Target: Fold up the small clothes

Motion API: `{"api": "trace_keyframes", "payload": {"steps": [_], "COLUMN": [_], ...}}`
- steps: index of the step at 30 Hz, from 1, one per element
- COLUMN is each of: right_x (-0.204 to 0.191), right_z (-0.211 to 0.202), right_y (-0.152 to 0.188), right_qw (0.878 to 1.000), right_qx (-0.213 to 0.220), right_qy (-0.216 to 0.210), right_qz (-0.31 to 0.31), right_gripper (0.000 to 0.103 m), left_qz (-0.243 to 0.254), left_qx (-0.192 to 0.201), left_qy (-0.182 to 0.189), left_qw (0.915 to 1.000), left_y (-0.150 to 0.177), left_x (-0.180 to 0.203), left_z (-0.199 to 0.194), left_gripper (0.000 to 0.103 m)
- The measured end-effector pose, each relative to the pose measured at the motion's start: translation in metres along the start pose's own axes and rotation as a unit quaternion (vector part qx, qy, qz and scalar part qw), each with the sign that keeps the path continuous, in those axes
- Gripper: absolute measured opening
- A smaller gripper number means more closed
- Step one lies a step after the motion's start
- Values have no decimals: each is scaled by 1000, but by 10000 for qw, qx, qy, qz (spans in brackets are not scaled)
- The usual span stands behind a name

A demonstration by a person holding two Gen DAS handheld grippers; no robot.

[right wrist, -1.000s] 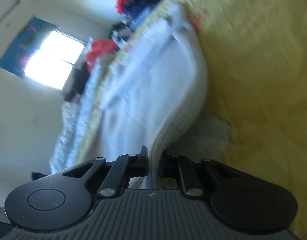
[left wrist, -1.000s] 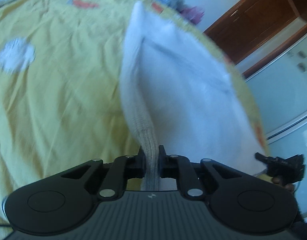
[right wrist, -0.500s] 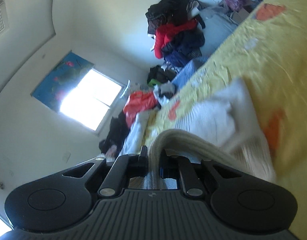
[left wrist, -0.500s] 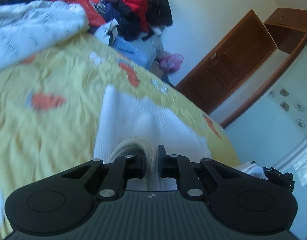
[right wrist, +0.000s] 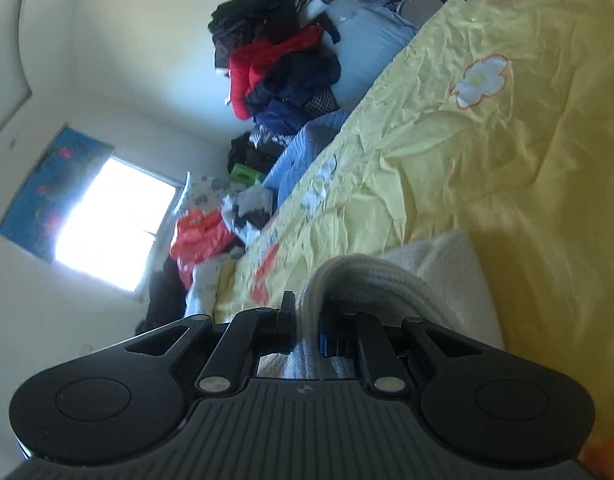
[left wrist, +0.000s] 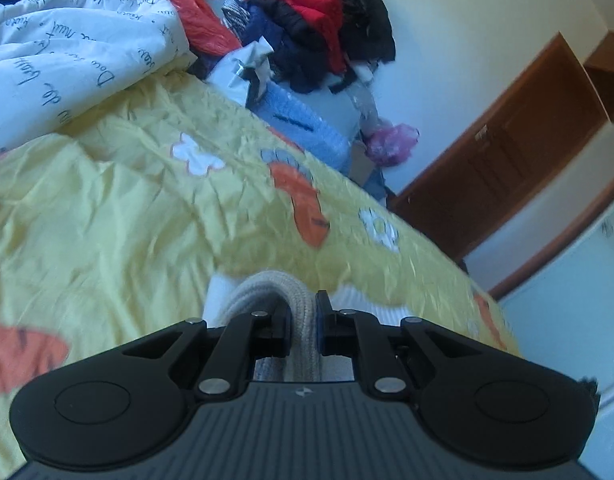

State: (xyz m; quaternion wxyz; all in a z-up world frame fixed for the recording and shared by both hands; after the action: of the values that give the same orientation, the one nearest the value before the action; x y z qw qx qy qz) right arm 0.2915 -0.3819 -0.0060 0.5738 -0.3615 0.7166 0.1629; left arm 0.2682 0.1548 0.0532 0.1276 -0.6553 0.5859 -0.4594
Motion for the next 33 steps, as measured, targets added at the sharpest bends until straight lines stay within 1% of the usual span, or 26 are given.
{"api": "trace_keyframes", "payload": {"steps": [1,2,3,4,5,6,7,8,9,11,12,14,16,18,21,22,24,26,27,28,30,31,32,33], "right_x": [5,11,19,27,31,31,27,22,17,7,6,8,16,27,46,52,61,59,56,55,51,48,48,49], "right_z": [4,9,13,14,12,8,3,-4,-14,-39,-51,-80,-109,-132,-151,-152,-148,-138,-130,-122,-107,-99,-93,-85], "right_y": [-5,-10,-14,-18,-20,-19,-16,-13,-8,5,11,30,52,72,103,112,126,134,135,135,131,127,124,123], "right_qw": [9998,9993,9980,9959,9945,9944,9951,9957,9962,9969,9970,9970,9964,9958,9935,9931,9938,9941,9941,9939,9921,9898,9868,9841], "right_qx": [136,266,400,548,656,705,706,714,739,768,766,774,853,881,941,916,826,835,845,858,1009,1141,1242,1292], "right_qy": [48,171,363,473,498,395,276,230,197,17,-49,-45,38,250,648,713,648,621,628,620,653,789,985,1176], "right_qz": [98,188,335,536,643,675,639,543,415,148,85,10,-19,-17,26,132,358,297,264,302,348,317,334,326], "right_gripper": [17,21,35,43,63,71,76,80,80,80,80,80,80,80,79,79,80,81,81,81,79,77,66,48], "left_qz": [-178,-448,-786,-1131,-1460,-1725,-1857,-1833,-1724,-1508,-1450,-1373,-1506,-1602,-1619,-1606,-1692,-1783,-1831,-1837,-1950,-2034,-2077,-2090], "left_qx": [-4,-69,-164,-268,-328,-324,-250,-149,-43,215,318,282,262,221,180,147,9,-125,-126,23,249,298,294,207], "left_qy": [-130,-206,-167,-43,146,349,492,536,521,361,214,-24,-49,-31,9,26,98,184,192,180,-21,-149,-275,-510], "left_qw": [9998,9988,9966,9932,9886,9839,9811,9815,9836,9877,9887,9901,9882,9868,9866,9869,9855,9837,9828,9828,9805,9785,9774,9764], "left_y": [-3,-3,-3,-2,-1,1,5,7,11,23,32,52,77,103,128,135,145,150,152,152,147,144,143,141], "left_x": [-7,-17,-27,-35,-42,-47,-48,-48,-47,-46,-46,-45,-44,-38,-25,-20,-10,-3,-2,0,2,3,5,5], "left_z": [10,20,29,35,38,36,29,20,7,-24,-40,-62,-81,-94,-96,-93,-79,-60,-52,-47,-39,-36,-33,-30], "left_gripper": [11,12,14,15,20,29,34,47,64,84,84,84,84,84,84,84,84,84,84,85,85,84,76,46]}}
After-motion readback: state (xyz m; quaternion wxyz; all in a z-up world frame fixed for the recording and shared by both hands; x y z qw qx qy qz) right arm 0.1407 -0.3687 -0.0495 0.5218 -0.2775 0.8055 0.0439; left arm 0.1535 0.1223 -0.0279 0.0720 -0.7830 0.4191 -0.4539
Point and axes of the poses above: each gripper's, at about its wrist camera, not at the fingertips, and z roughly the way its jaws point, x to its right, y to its underside, the point moved 5 cm from there along z, roughly the way its jaws point, and after that the axes turned 10 degrees about z, right-handed, at the moved point
